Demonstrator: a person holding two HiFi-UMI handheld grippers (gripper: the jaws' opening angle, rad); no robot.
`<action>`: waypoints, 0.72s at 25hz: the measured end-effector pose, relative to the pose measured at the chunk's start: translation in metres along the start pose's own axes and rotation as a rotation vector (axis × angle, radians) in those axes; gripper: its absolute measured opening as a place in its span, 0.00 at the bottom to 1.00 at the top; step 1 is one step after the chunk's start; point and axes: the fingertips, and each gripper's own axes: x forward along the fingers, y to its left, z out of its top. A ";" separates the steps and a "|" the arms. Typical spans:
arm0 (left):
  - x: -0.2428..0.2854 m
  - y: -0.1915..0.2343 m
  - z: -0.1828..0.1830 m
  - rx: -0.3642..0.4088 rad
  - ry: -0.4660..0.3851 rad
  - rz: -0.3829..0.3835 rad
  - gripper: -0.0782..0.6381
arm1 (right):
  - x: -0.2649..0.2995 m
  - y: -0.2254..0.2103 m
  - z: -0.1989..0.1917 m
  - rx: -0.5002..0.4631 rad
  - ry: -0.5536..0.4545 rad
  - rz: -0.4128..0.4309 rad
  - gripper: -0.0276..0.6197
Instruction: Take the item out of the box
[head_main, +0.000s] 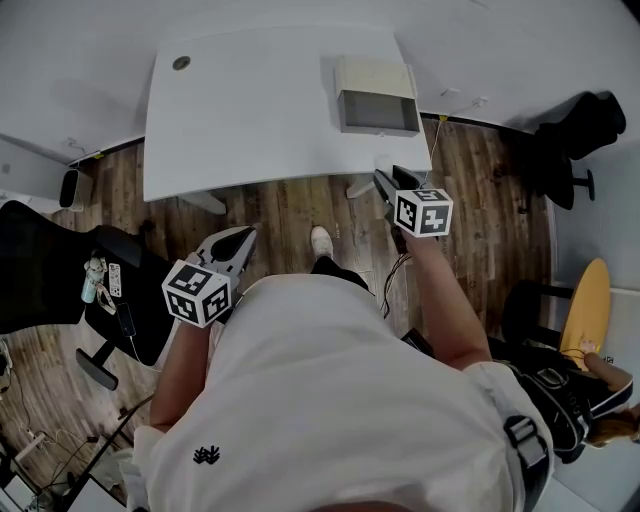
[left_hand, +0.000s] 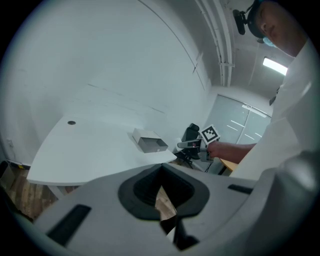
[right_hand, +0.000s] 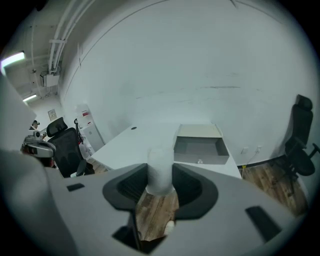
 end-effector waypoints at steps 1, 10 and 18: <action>-0.002 -0.002 -0.002 0.002 0.001 -0.007 0.12 | -0.005 0.005 -0.003 0.001 -0.004 0.000 0.29; -0.022 -0.005 -0.015 0.013 0.001 -0.025 0.12 | -0.040 0.044 -0.031 0.028 -0.021 0.013 0.29; -0.035 -0.006 -0.026 0.012 0.002 -0.042 0.12 | -0.056 0.073 -0.046 0.036 -0.028 0.017 0.29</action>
